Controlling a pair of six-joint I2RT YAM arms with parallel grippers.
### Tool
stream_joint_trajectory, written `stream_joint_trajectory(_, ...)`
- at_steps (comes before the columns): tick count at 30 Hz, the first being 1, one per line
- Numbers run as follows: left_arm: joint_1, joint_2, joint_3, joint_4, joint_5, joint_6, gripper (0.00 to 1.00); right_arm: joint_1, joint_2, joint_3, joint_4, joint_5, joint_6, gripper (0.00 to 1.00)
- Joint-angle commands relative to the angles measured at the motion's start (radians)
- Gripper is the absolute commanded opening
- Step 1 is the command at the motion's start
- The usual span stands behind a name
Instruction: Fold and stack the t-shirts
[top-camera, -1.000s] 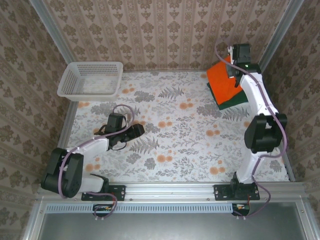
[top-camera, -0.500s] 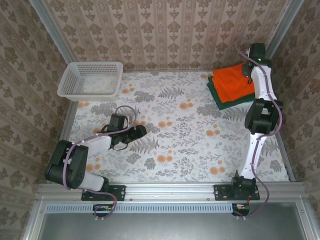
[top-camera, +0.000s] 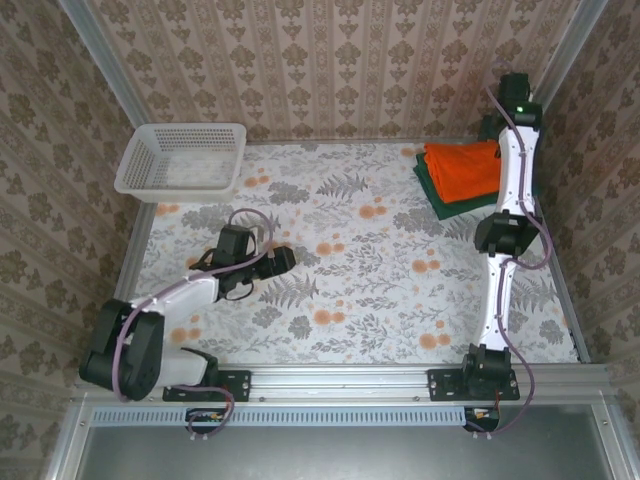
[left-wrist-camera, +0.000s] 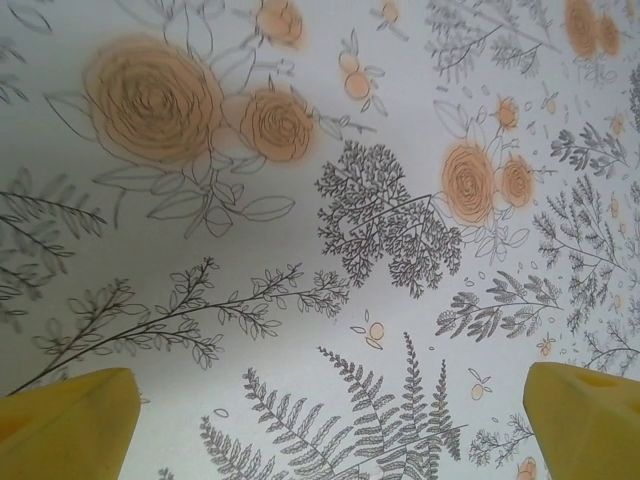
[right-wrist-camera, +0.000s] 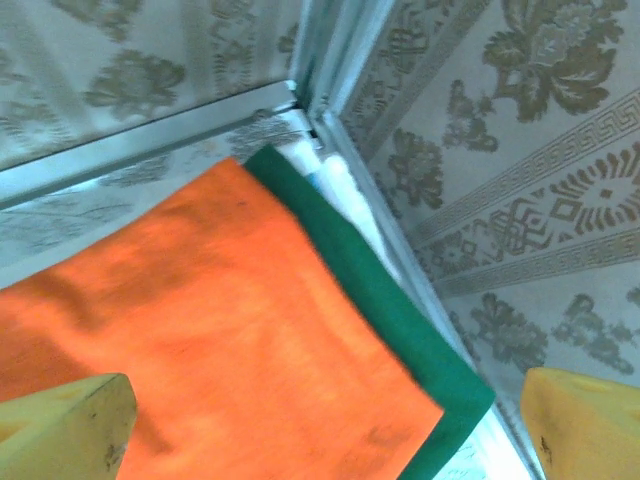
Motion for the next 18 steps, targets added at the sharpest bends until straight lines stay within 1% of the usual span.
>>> stream_joint_trajectory(1,-0.029,-0.076,0.025,-0.067,-0.132,0.065,1.00,0.101,-0.059,0.090,-0.149,-0.059,0.046,1.00)
stream_joint_trajectory(3,-0.043,-0.110,0.028,-0.084,-0.172,0.062,1.00,0.144,-0.105,0.089,-0.173,-0.083,0.033,0.99)
stream_joint_trajectory(6,-0.102,-0.160,0.052,-0.137,-0.232,0.061,1.00,0.176,-0.197,0.065,-0.225,-0.170,0.027,0.99)
stream_joint_trajectory(9,-0.138,-0.213,0.092,-0.208,-0.278,0.063,1.00,0.182,-0.356,-0.099,-0.217,-0.265,-0.002,1.00)
stream_joint_trajectory(11,-0.155,-0.245,0.118,-0.244,-0.289,0.063,1.00,0.179,-0.505,-0.292,-0.164,-0.301,-0.015,0.99)
stream_joint_trajectory(12,-0.161,-0.261,0.131,-0.258,-0.298,0.062,1.00,0.180,-0.586,-0.400,-0.112,-0.322,-0.022,0.99)
stream_joint_trajectory(14,-0.177,-0.296,0.169,-0.296,-0.321,0.063,1.00,0.178,-0.778,-0.669,0.024,-0.386,-0.029,1.00)
stream_joint_trajectory(17,-0.196,-0.328,0.234,-0.334,-0.356,0.074,1.00,0.175,-0.993,-0.926,0.115,-0.440,0.008,1.00)
stream_joint_trajectory(18,-0.199,-0.336,0.259,-0.346,-0.367,0.077,1.00,0.175,-1.079,-1.050,0.167,-0.465,0.039,1.00)
